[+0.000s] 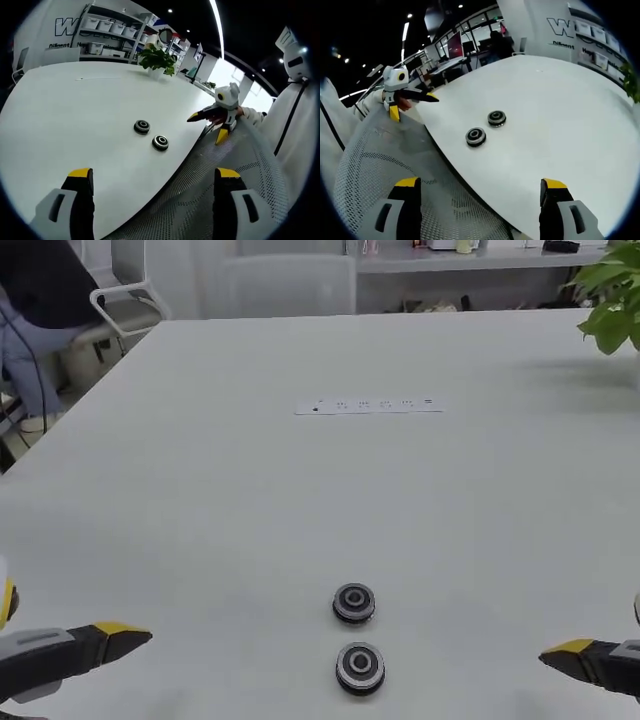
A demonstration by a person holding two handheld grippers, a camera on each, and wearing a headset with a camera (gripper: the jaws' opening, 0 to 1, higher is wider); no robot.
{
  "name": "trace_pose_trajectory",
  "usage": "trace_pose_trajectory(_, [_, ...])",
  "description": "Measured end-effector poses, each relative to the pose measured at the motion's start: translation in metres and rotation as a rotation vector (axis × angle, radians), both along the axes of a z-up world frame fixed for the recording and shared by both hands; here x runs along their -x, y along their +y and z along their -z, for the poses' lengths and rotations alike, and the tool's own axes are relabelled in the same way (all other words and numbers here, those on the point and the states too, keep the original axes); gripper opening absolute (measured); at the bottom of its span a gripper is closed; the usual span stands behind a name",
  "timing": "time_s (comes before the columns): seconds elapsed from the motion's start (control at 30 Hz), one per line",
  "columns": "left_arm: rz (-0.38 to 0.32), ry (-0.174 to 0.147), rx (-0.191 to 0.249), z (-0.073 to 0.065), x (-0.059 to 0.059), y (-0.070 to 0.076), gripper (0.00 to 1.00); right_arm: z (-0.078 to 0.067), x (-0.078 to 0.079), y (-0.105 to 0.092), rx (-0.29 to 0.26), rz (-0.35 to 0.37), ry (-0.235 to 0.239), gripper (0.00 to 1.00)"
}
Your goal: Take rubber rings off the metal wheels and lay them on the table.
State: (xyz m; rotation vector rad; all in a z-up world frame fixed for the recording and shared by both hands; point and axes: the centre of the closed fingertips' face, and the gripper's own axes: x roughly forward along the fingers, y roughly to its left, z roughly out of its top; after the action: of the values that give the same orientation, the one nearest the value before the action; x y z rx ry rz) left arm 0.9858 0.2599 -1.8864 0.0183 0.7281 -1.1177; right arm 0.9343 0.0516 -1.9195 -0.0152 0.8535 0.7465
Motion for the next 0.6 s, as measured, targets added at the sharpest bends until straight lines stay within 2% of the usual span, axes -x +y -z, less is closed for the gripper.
trace_pose_trajectory(0.17, [0.007, 0.004, -0.004, 0.001, 0.002, -0.001, 0.99, -0.001, 0.0, 0.001, -0.014, 0.004, 0.0, 0.99])
trace_pose_trajectory(0.33, [0.019, -0.008, 0.03, -0.006, 0.002, -0.005, 0.99, -0.003, 0.0, 0.005, -0.038, -0.002, -0.001, 0.99])
trace_pose_trajectory(0.43, [0.02, -0.011, 0.051, -0.008, 0.001, -0.006, 0.99, -0.008, -0.003, 0.007, -0.07, 0.01, -0.017, 0.99])
trace_pose_trajectory(0.57, [0.037, -0.053, 0.08, -0.018, 0.0, -0.011, 0.99, -0.016, -0.007, 0.011, -0.099, 0.013, -0.05, 0.99])
trace_pose_trajectory(0.6, [0.048, -0.11, 0.116, -0.028, -0.004, -0.015, 0.98, -0.017, -0.008, 0.011, -0.093, 0.006, -0.057, 0.99])
